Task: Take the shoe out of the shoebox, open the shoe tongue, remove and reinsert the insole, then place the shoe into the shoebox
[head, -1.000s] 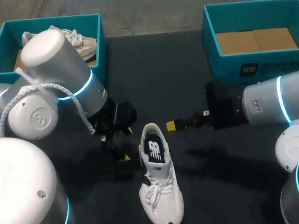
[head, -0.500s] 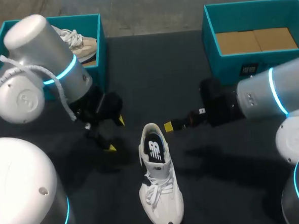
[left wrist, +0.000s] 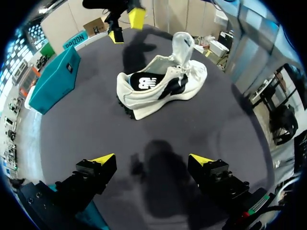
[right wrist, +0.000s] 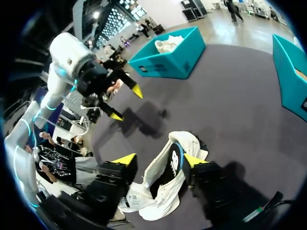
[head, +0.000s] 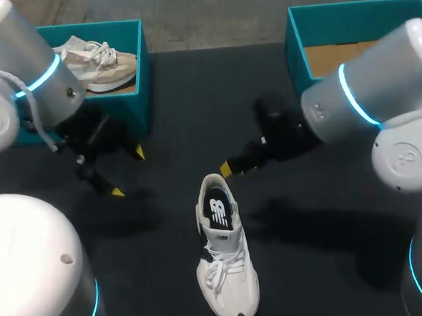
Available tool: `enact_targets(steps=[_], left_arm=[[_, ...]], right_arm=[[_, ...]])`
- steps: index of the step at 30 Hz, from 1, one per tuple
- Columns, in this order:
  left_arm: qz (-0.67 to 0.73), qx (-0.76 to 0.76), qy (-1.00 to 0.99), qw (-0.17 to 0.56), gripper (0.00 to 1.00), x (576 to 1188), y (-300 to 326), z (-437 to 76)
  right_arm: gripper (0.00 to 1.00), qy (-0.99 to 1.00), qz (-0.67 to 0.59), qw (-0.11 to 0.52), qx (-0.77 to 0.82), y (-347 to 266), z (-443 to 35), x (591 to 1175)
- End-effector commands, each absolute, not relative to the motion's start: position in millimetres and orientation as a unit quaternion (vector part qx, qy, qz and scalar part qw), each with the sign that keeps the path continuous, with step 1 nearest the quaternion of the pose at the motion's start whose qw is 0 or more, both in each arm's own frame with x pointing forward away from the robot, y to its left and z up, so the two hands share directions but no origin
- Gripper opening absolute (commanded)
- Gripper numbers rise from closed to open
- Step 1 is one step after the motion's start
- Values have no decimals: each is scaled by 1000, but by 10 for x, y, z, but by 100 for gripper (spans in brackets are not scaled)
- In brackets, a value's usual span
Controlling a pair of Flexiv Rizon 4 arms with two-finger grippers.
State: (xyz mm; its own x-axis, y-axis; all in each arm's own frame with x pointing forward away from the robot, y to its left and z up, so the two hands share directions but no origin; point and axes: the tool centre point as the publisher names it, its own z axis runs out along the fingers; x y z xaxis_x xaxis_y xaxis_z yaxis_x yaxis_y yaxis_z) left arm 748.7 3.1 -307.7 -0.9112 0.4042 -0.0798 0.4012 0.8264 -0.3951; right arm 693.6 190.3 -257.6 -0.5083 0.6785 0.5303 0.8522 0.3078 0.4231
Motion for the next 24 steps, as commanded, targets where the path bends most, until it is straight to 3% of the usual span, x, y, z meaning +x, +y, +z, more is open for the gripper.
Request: enact_targets(steps=[1,24], left_arm=[[201,-209,-957,1,100,7537,208,-2916],[183,-214,-959,-17,100,7768,515,-2749]], right_arm=[[0,-810,-275,59,-515,2083,-2617,6967],[0,-788,-216,66,-573,2311,-2787,6936]])
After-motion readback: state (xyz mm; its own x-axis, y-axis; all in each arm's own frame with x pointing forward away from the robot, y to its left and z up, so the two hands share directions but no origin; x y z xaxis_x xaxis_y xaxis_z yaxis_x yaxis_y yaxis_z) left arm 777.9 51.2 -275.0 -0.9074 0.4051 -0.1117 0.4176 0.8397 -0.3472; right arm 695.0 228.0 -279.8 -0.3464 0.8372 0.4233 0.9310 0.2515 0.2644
